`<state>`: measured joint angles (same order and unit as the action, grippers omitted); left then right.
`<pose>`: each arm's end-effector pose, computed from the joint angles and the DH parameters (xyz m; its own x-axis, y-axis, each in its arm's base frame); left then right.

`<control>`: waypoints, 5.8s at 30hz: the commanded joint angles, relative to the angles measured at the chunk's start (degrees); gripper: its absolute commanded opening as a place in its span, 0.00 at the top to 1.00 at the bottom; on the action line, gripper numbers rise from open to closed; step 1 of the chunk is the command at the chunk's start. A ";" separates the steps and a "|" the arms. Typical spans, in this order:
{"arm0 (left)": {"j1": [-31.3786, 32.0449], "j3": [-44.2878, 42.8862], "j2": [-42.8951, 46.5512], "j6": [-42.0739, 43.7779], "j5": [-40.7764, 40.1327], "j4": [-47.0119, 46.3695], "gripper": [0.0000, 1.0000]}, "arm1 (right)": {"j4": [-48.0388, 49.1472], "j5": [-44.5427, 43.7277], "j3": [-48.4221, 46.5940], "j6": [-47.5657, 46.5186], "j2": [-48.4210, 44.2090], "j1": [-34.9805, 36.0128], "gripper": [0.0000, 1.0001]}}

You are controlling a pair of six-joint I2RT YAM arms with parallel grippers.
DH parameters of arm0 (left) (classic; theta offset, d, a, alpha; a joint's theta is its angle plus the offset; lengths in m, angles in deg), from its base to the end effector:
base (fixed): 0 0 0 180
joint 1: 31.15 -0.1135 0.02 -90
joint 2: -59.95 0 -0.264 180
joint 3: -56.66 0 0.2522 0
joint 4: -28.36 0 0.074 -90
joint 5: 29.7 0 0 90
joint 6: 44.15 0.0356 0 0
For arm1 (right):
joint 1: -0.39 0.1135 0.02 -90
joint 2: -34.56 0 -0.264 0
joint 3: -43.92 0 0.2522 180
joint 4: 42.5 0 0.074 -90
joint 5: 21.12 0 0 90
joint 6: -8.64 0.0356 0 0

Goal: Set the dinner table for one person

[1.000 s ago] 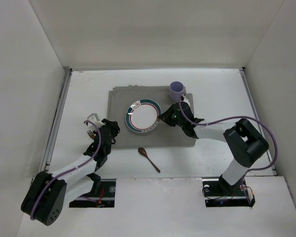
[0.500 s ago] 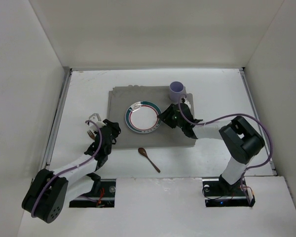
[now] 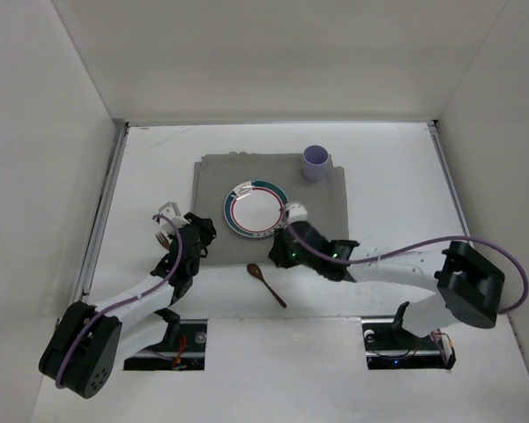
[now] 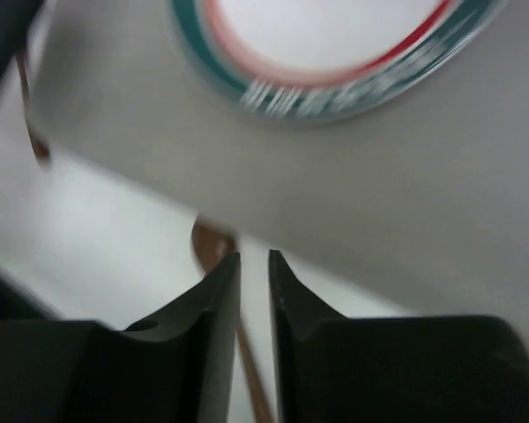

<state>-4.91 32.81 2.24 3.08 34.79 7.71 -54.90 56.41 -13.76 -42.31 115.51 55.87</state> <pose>0.1787 -0.0710 0.1719 -0.1661 -0.6014 -0.7815 -0.1223 0.7989 -0.5888 0.1755 0.2416 0.2112 -0.7008 0.0665 -0.7102 -0.3394 0.8446 0.4140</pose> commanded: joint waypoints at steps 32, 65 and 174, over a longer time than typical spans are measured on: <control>-2.29 0.60 4.45 -1.09 -1.55 -0.83 0.65 | -10.33 -6.35 -8.20 -4.95 0.30 17.42 0.93; -0.80 -0.63 1.99 -0.13 -1.64 -0.57 0.65 | -4.27 -8.36 -15.06 -1.34 19.33 -20.72 0.84; 7.38 -42.12 -36.77 31.60 -12.89 43.03 0.93 | 16.21 -7.92 13.16 -5.03 -16.96 -18.18 0.58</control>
<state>2.25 -8.13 -34.98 33.12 25.17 50.59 -42.09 49.33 -0.71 -47.88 99.77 38.17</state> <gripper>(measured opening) 0.068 0.417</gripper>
